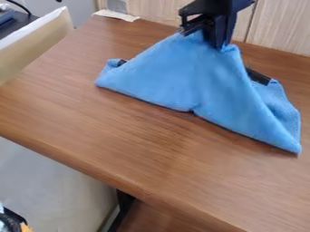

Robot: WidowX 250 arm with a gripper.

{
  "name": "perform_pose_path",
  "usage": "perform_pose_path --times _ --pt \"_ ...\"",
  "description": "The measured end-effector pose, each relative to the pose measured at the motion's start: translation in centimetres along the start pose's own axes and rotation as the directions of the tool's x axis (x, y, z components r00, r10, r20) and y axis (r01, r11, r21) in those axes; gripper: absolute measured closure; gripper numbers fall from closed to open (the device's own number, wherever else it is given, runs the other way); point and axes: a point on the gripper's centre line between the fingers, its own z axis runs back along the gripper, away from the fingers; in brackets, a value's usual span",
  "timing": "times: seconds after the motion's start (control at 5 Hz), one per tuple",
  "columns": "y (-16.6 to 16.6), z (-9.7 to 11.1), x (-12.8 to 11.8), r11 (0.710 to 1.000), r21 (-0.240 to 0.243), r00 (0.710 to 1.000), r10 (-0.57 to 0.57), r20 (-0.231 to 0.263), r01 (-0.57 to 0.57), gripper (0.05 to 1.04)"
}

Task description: Folds the cloth from bottom left to top right

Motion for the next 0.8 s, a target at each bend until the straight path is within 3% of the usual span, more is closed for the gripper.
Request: perform_pose_path --times 0.4,0.6,0.8 --pt "1.7 -3.8 -2.1 1.000 -0.022 0.999 -0.011 0.039 0.012 1.027" --pt "1.9 -6.0 -2.4 0.998 -0.055 0.998 -0.025 0.056 0.028 1.027" --pt "1.8 -6.3 -2.5 0.997 -0.063 0.998 -0.035 0.060 0.039 1.027"
